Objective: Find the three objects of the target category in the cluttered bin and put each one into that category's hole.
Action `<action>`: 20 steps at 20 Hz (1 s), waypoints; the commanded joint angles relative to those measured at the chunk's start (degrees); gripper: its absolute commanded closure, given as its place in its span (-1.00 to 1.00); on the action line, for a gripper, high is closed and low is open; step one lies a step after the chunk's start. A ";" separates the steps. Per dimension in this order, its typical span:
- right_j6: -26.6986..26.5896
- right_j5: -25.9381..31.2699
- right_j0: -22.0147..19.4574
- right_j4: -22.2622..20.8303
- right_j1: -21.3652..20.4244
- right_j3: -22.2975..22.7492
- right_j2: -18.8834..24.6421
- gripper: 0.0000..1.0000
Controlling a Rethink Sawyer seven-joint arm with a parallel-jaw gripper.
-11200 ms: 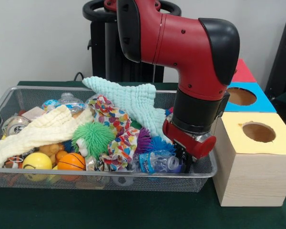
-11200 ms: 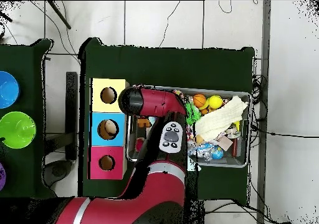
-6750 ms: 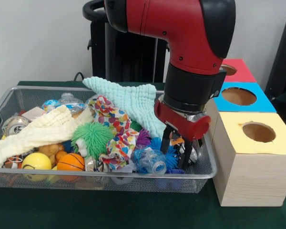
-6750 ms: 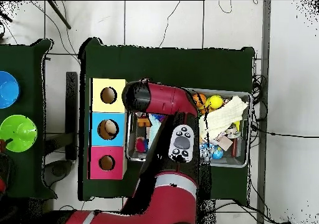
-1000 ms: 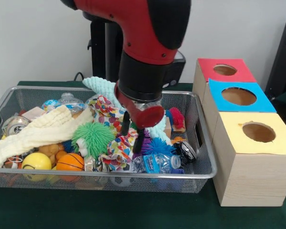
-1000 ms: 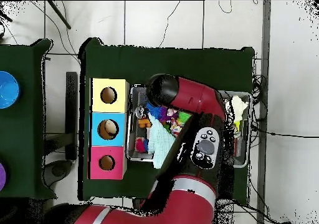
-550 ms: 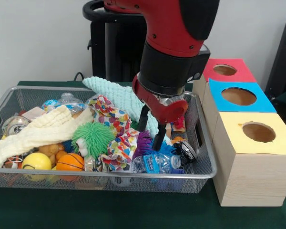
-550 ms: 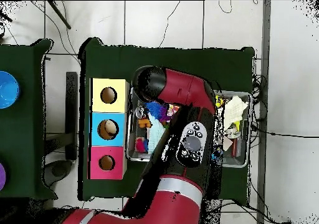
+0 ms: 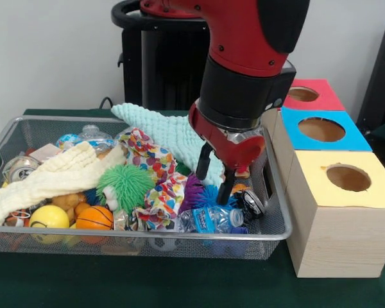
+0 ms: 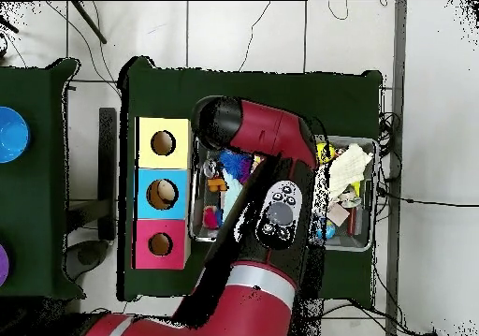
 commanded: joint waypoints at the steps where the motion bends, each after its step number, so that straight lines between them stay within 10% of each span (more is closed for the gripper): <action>1: 14.13 -1.69 -0.23 2.86 2.99 2.04 2.24 -1.00; 20: 14.58 -11.98 1.29 5.75 7.12 3.97 2.64 -1.00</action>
